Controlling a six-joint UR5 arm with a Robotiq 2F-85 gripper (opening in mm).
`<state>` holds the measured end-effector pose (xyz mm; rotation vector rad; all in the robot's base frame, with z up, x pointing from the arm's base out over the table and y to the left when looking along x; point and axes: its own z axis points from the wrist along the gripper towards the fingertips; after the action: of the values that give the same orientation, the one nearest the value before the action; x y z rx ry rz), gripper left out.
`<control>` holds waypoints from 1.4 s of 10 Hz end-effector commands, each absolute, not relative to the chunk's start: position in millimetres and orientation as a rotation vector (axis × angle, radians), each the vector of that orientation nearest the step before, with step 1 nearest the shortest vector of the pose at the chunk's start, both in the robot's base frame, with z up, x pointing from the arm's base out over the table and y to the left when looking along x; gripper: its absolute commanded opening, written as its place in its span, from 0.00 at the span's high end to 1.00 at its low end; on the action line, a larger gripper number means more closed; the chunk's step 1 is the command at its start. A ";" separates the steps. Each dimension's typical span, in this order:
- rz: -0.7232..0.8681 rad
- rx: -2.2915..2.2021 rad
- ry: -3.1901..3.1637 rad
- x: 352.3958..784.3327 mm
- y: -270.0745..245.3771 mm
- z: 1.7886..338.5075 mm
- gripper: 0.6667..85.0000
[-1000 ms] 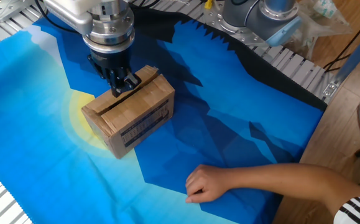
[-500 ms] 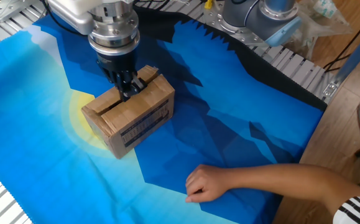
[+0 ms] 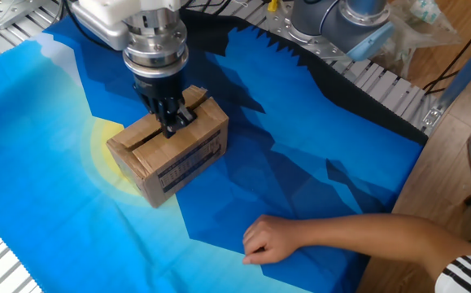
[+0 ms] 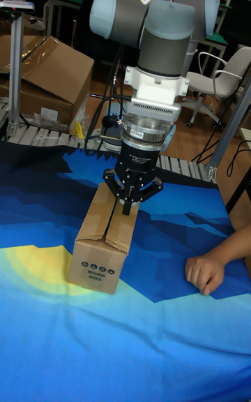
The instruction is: Open a box
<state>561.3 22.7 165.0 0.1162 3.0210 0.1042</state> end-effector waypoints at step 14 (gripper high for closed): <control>0.095 0.016 3.036 539.6 -4.8 152.9 0.99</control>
<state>544.4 4.1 150.7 0.0495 3.0300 0.1046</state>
